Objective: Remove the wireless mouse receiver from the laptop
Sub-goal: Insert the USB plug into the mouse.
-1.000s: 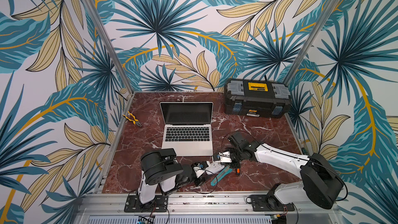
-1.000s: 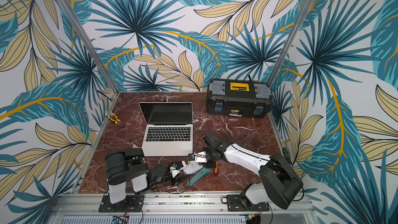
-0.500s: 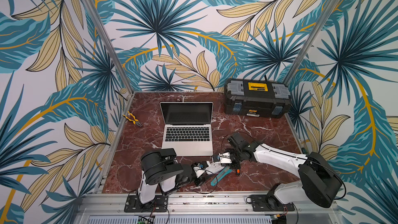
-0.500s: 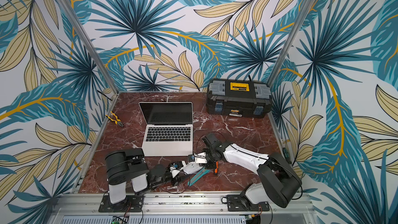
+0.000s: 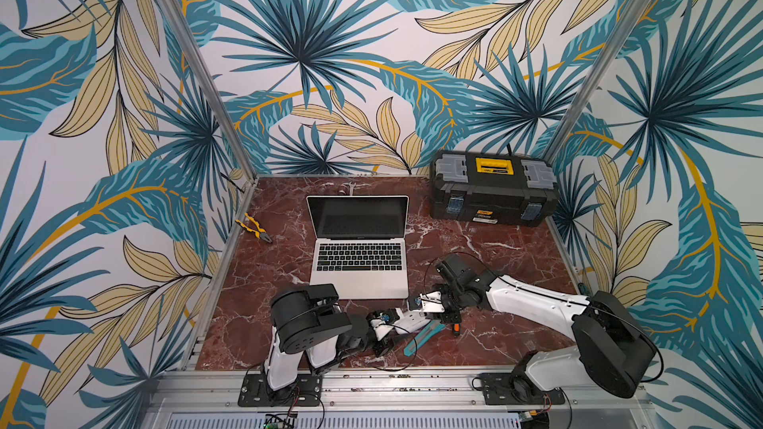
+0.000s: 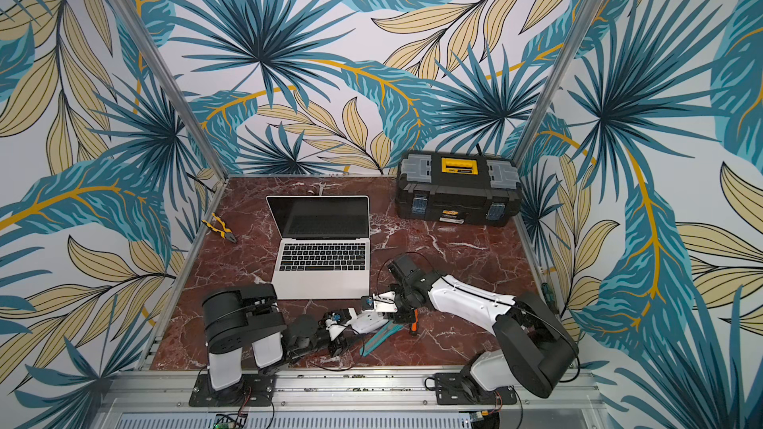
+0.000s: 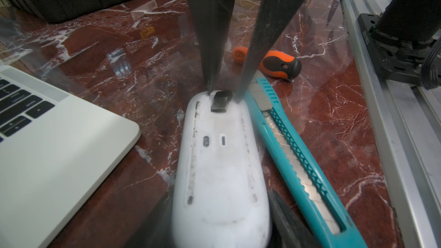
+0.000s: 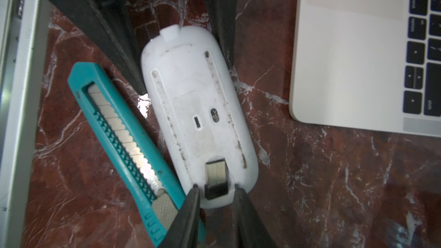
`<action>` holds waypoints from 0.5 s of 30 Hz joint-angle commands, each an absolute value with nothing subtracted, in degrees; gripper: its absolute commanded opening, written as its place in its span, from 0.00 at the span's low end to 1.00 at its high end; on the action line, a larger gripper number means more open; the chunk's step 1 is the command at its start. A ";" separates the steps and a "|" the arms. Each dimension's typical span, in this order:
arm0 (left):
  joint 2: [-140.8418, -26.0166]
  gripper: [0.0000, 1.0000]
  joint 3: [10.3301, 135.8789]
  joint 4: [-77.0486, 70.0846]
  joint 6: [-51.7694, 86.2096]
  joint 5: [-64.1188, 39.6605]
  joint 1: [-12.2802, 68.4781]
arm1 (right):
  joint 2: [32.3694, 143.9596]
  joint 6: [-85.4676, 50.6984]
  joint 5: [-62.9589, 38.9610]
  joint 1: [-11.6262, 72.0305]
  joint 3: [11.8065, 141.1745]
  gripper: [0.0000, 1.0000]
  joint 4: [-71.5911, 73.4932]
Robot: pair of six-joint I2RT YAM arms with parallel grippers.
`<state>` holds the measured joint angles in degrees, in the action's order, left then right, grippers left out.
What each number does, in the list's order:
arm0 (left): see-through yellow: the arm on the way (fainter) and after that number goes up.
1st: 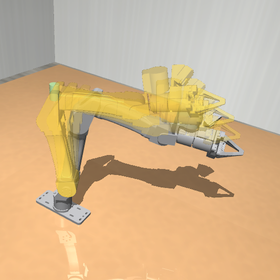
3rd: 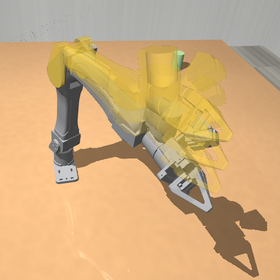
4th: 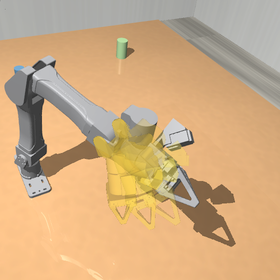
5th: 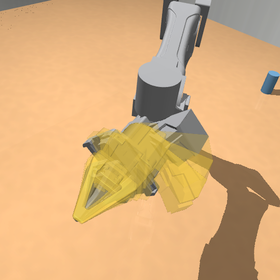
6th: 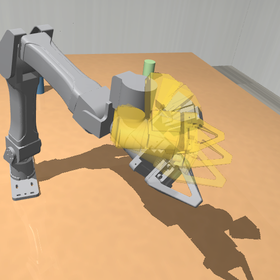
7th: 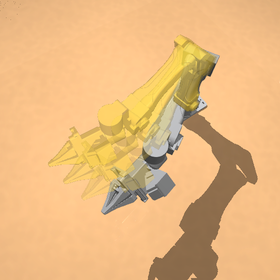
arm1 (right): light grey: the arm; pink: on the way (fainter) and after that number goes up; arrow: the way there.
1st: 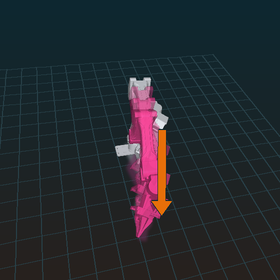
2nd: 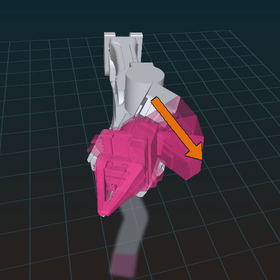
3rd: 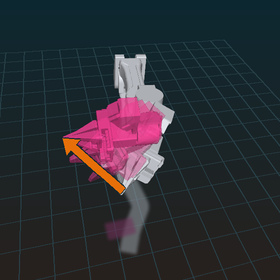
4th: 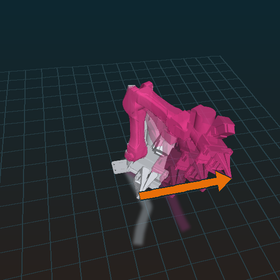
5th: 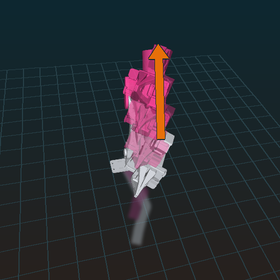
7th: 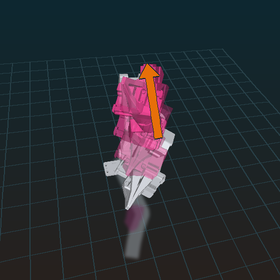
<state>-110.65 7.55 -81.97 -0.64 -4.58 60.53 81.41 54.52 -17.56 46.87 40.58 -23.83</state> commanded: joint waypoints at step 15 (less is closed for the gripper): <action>-112.30 0.52 8.28 -80.50 -0.77 -5.30 60.29 | 64.74 35.11 -16.59 46.03 38.74 0.58 -15.50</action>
